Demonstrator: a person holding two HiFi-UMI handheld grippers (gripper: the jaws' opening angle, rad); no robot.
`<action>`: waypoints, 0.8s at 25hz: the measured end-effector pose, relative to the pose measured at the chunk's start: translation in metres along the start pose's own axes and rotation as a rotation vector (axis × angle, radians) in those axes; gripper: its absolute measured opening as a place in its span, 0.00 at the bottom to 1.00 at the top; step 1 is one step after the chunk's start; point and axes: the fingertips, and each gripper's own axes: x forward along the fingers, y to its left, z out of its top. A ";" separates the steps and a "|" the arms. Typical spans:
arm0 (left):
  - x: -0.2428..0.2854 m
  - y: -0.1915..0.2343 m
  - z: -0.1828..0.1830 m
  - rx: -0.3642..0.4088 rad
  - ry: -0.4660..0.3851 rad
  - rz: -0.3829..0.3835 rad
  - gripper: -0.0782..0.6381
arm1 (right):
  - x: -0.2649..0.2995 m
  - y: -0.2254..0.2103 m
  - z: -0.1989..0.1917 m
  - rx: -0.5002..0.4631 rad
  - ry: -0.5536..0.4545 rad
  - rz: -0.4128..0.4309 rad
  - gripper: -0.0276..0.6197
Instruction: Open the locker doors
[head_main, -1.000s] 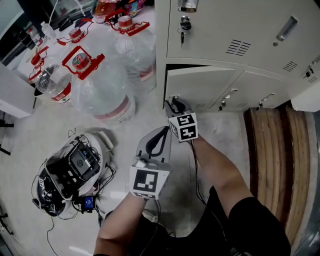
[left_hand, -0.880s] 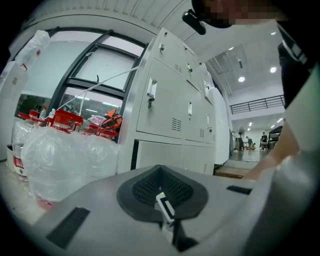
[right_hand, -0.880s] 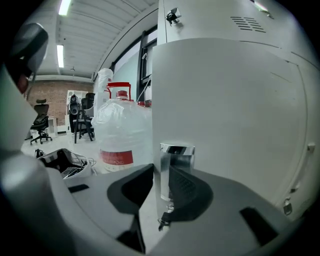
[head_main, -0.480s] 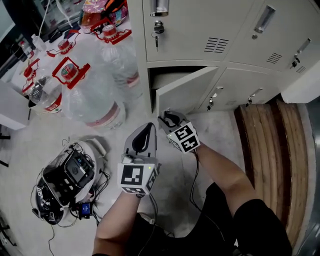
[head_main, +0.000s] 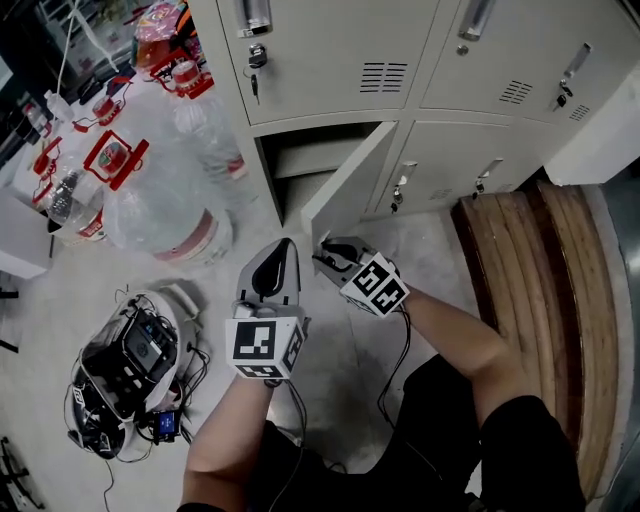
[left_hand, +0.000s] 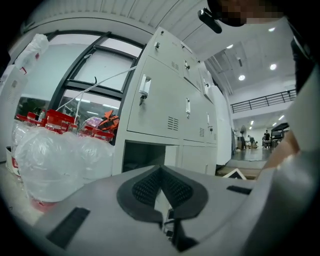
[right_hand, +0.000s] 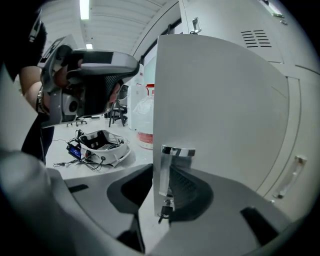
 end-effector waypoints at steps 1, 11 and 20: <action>0.001 -0.004 -0.001 0.007 0.002 -0.005 0.11 | -0.007 0.002 -0.004 -0.002 0.000 0.009 0.20; 0.012 -0.037 -0.009 0.040 0.018 -0.053 0.11 | -0.081 0.001 -0.043 0.019 0.012 0.046 0.21; 0.023 -0.056 -0.015 0.049 0.026 -0.073 0.11 | -0.110 -0.006 -0.061 0.024 0.026 0.020 0.20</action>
